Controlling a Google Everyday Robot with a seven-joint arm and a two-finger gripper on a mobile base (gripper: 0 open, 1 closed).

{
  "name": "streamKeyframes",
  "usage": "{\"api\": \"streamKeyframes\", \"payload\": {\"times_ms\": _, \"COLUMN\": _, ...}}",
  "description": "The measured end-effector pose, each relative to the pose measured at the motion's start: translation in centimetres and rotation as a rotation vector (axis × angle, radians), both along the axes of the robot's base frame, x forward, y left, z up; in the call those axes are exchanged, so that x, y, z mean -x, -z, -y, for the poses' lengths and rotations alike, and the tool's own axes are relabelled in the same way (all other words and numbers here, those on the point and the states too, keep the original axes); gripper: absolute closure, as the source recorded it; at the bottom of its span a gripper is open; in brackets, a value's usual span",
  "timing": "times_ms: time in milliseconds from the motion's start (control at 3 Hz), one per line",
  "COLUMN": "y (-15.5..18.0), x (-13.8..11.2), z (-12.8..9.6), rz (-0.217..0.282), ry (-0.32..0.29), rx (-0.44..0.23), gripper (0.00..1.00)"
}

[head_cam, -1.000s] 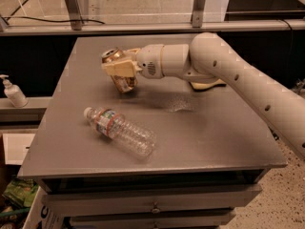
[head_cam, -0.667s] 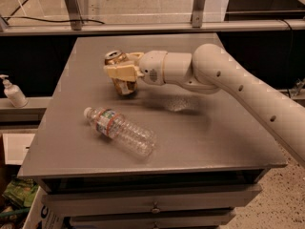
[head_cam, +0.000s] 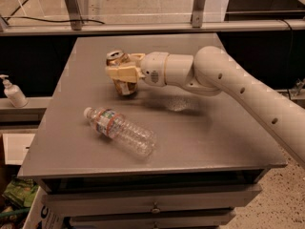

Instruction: Place orange can upright

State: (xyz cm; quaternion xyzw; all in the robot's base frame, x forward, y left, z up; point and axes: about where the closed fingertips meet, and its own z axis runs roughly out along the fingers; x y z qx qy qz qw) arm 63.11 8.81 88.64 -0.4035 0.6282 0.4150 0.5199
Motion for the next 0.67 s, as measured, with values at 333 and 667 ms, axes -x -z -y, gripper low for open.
{"api": "streamKeyframes", "payload": {"times_ms": 333, "y": -0.01, "x": 0.00, "z": 0.01, "rz": 0.000, "ry": 0.000, "rx": 0.000, "gripper": 0.61}}
{"api": "streamKeyframes", "payload": {"times_ms": 667, "y": -0.05, "x": 0.00, "z": 0.01, "rz": 0.000, "ry": 0.000, "rx": 0.000, "gripper": 0.37}}
